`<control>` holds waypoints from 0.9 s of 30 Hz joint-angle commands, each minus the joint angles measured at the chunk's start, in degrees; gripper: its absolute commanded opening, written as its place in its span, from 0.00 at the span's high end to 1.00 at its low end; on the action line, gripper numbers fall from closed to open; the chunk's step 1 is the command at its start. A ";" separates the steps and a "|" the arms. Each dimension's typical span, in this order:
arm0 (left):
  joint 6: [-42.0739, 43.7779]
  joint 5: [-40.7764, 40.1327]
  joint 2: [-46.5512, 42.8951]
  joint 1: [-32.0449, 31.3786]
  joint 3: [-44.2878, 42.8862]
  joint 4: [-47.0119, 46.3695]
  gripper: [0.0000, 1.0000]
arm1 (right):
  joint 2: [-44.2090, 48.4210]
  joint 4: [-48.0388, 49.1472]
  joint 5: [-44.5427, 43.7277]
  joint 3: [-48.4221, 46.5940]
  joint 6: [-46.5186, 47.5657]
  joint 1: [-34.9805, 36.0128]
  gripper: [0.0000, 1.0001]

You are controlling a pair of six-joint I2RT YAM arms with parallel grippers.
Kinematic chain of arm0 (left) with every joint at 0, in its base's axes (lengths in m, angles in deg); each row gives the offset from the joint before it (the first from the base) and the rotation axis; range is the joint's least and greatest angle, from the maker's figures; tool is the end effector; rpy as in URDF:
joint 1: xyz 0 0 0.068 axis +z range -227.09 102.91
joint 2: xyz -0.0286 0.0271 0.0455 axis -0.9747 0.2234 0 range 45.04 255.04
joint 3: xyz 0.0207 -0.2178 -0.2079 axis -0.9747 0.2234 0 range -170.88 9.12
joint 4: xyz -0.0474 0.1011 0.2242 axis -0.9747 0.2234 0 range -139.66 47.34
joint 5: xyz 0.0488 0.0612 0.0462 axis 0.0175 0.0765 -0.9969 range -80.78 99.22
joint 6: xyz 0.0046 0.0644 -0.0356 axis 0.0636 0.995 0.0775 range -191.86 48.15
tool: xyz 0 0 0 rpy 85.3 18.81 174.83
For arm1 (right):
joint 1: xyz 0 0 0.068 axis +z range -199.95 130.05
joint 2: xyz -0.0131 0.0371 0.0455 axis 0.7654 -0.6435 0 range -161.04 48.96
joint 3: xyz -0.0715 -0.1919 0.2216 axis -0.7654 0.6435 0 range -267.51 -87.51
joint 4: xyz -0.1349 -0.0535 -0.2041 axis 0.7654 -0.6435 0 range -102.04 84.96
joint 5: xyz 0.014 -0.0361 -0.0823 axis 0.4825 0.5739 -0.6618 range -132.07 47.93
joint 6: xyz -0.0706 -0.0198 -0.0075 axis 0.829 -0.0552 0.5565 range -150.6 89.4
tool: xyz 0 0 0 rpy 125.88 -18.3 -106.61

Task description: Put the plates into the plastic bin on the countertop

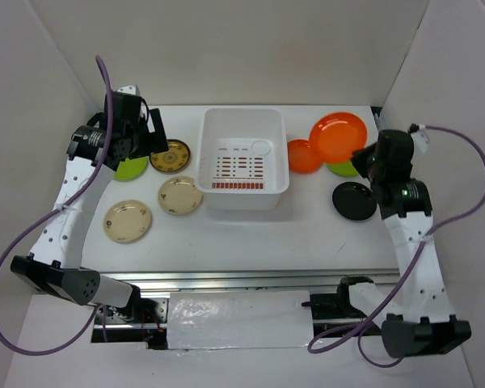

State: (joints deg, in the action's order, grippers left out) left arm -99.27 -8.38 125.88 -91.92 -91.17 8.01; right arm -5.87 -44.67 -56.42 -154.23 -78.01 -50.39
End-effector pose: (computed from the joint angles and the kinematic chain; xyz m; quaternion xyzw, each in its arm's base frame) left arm 0.2730 -0.0530 0.4558 -0.1639 0.8764 -0.0271 0.4521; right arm 0.1848 -0.0167 0.3982 0.4035 0.7501 0.1064 0.5130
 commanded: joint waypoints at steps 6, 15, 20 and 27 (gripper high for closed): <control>-1.06 1.78 -2.09 3.23 0.62 0.25 0.01 | -31.24 -2.09 5.20 -32.45 5.84 15.81 1.00; -2.20 6.00 -3.58 6.13 3.87 1.04 0.01 | -58.62 -7.82 7.05 -56.49 5.49 23.38 1.00; -2.38 8.02 -4.64 6.92 7.03 -0.45 0.01 | -66.19 -7.91 9.69 -61.24 4.53 24.17 1.00; -2.73 9.61 -5.16 7.45 11.17 -0.98 0.01 | -72.08 -5.36 9.78 -59.58 2.16 26.02 0.99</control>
State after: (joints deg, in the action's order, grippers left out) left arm -100.80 -0.69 122.71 -84.99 -80.74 8.58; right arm -77.05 -51.91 -46.72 -211.97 -73.99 -25.59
